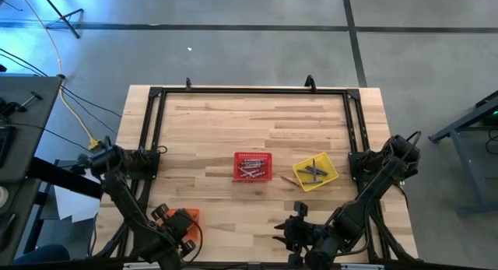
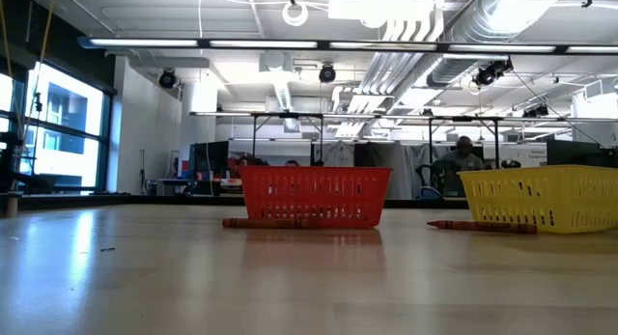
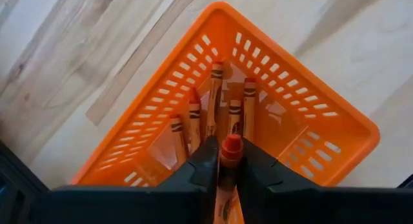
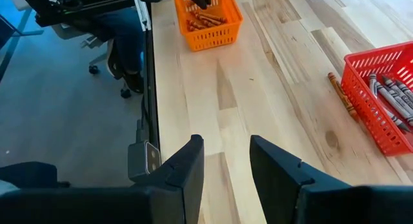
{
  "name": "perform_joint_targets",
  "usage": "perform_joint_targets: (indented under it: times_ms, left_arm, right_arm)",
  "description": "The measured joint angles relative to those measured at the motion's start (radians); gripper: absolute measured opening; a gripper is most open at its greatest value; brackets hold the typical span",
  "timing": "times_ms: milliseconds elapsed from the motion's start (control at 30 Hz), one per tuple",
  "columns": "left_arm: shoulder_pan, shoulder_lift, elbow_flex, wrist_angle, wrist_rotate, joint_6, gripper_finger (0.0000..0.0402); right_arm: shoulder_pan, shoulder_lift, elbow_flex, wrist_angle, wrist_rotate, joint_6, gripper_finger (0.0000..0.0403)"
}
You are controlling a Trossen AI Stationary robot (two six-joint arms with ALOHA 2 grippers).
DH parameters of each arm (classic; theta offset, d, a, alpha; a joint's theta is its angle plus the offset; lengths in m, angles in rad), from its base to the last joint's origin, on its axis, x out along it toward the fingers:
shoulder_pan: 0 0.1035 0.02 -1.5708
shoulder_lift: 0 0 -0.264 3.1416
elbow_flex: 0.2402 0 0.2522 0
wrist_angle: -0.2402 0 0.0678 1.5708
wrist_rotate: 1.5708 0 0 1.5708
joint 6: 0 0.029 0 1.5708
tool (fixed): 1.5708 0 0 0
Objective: Sort crayons
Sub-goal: Put the orange crayon into the orange bin
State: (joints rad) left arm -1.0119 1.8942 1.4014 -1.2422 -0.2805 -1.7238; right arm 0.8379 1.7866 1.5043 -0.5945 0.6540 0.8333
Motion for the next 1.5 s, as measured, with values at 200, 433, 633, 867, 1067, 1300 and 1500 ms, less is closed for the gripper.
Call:
perform_joint_targets:
  times_ms: [200,433,633,867,1067,1300,1500]
  left_arm:
    - [0.022,0.0,0.0,-0.002,0.017,0.05,0.0086]
    - [0.052,0.0,0.0,-0.001,0.101,0.137,0.0119]
    - [0.079,-0.002,0.029,-0.014,0.086,0.202,0.0117]
    - [0.091,-0.003,0.197,-0.045,-0.146,0.327,0.0115]
    - [0.082,-0.004,0.327,0.032,-0.411,0.477,0.0115]
    - [0.076,-0.005,0.382,0.187,-0.529,0.701,0.0115]
    - [0.076,-0.005,0.383,0.226,-0.536,0.75,0.0115]
  right_arm:
    - [0.0,0.0,0.0,0.0,0.0,0.0,0.0117]
    - [0.0,0.0,0.0,-0.04,-0.007,0.039,0.0117]
    - [-0.031,0.0,0.0,-0.296,-0.022,0.245,0.0117]
    - [-0.096,0.001,-0.009,-0.5,-0.107,0.364,0.0117]
    - [-0.187,0.001,-0.098,-0.509,-0.209,0.337,0.0117]
    - [-0.321,0.002,-0.226,-0.47,-0.296,0.285,0.0117]
    - [-0.397,0.002,-0.275,-0.375,-0.35,0.173,0.0117]
